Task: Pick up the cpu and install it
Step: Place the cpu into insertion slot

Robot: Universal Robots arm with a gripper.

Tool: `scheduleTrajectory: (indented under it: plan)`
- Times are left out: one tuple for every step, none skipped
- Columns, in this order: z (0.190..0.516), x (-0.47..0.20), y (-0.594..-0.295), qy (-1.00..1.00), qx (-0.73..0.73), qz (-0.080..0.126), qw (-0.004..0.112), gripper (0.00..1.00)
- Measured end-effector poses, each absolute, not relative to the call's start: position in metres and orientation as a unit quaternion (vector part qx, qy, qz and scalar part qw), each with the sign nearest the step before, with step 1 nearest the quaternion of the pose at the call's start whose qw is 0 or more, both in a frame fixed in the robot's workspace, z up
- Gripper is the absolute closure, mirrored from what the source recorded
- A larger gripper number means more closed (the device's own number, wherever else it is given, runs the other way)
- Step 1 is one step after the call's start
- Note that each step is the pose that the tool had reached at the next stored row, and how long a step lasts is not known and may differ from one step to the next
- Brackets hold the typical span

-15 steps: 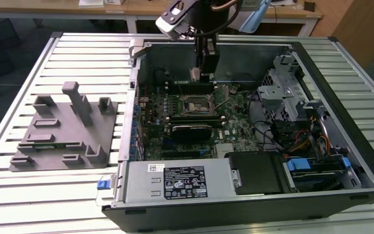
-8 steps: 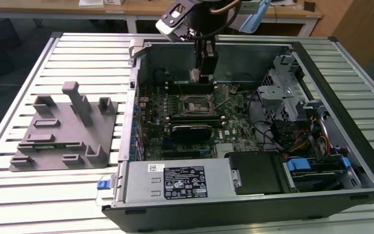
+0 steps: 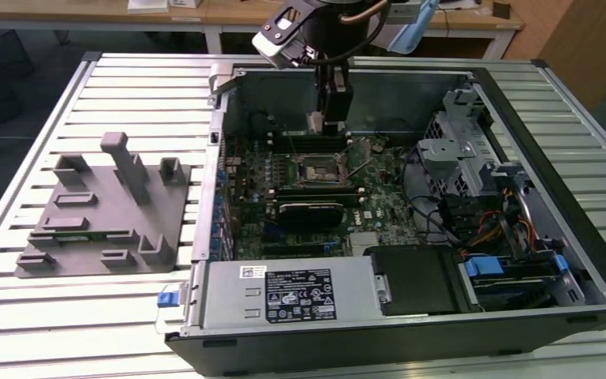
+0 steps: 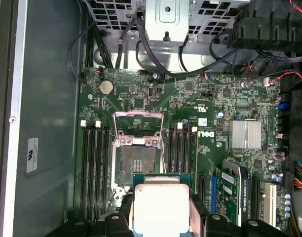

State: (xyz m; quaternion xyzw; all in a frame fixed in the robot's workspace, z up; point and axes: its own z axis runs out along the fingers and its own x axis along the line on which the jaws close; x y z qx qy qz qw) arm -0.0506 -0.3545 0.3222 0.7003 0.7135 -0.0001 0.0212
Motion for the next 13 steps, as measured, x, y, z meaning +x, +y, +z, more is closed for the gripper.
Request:
scheduleTrajectory:
  plan:
    - [0.3222,-0.0506,-0.3545,0.714,0.700,0.000,0.021,0.47]
    - [0.3222,-0.0506,-0.3545,0.714,0.700,0.000,0.021,0.47]
    - [0.3222,-0.0506,-0.3545,0.714,0.700,0.000,0.021,0.47]
    - [0.3222,-0.0506,-0.3545,0.713,0.700,0.000,0.021,0.47]
    - [0.3221,-0.0506,-0.3545,0.713,0.700,0.000,0.021,0.47]
    - [0.3220,-0.0506,-0.3545,0.713,0.700,0.000,0.021,0.47]
    - [0.3216,-0.0506,-0.3544,0.713,0.700,0.000,0.021,0.47]
    - [0.3210,-0.0505,-0.3544,0.713,0.700,0.000,0.021,0.47]
    - [0.3203,-0.0504,-0.3541,0.713,0.700,0.000,0.021,0.47]
    - [0.3193,-0.0504,-0.3537,0.713,0.700,0.000,0.021,0.47]
    - [0.3184,-0.0504,-0.3530,0.713,0.700,0.000,0.021,0.47]
    - [0.3173,-0.0504,-0.3518,0.713,0.700,0.000,0.021,0.47]
    - [0.3162,-0.0504,-0.3500,0.714,0.700,0.000,0.021,0.47]
